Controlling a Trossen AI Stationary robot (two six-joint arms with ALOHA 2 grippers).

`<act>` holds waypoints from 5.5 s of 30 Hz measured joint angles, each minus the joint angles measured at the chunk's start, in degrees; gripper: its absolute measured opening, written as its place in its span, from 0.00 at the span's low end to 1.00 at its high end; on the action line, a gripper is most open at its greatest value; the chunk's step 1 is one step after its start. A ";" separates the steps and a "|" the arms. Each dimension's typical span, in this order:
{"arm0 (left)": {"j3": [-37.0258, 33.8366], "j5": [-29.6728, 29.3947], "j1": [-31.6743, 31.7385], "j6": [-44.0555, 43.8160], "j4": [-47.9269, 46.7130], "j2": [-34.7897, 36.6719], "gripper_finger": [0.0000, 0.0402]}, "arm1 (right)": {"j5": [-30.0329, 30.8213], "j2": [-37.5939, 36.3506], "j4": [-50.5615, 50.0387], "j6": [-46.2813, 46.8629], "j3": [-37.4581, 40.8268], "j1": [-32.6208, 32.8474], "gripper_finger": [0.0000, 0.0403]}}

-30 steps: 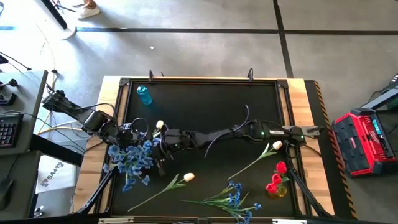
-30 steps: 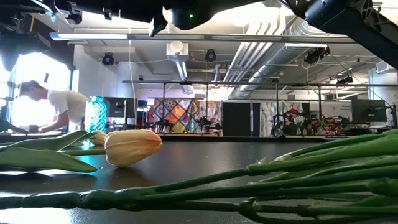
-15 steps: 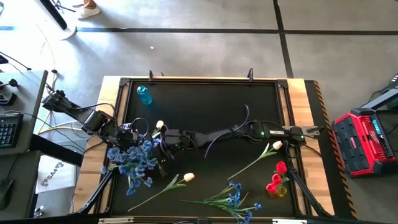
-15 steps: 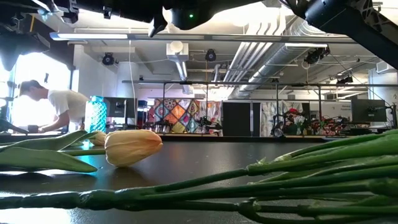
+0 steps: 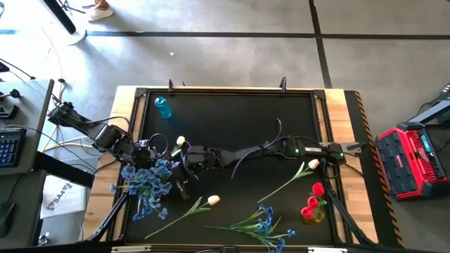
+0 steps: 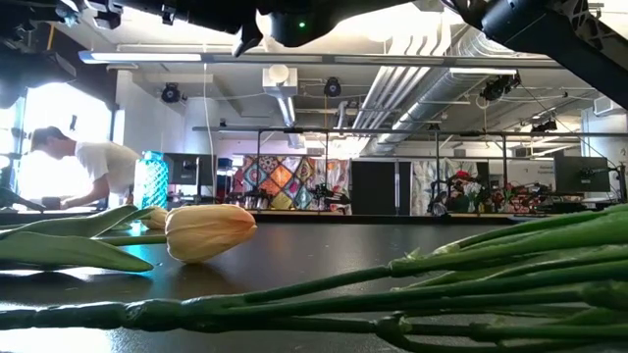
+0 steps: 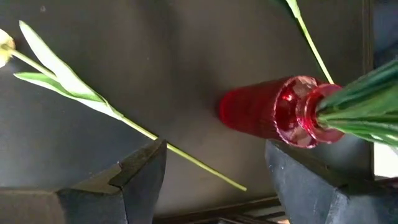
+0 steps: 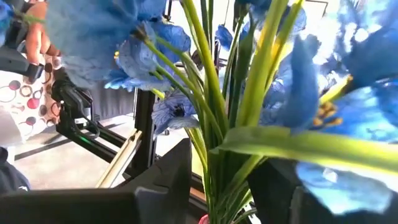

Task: Sort flowers into vase by color
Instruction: Put the top blue flowers into the red vase, then put the blue flowers into the red vase

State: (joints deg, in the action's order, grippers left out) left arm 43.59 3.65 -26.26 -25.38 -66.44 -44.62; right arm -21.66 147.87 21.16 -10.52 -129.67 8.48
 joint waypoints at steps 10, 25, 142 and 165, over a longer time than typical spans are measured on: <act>0.00 -1.87 0.00 0.24 -4.12 0.68 0.64 | -1.81 -0.92 -0.21 0.01 0.00 0.58 0.33; 0.00 -5.82 0.00 0.54 -4.01 5.20 0.64 | -0.83 -1.20 2.62 1.91 0.00 -0.75 0.07; 1.64 -21.56 -0.02 -6.06 -3.86 7.93 0.46 | 32.64 -28.17 -61.17 66.18 36.62 28.30 0.49; 1.62 -20.05 -0.01 -8.51 -3.89 7.89 0.46 | 24.61 -25.39 -49.35 56.63 44.26 27.90 0.33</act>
State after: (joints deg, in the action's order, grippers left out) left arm 45.21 -16.40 -26.27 -33.89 -70.33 -36.73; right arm 2.95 122.48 -28.18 46.11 -85.41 36.38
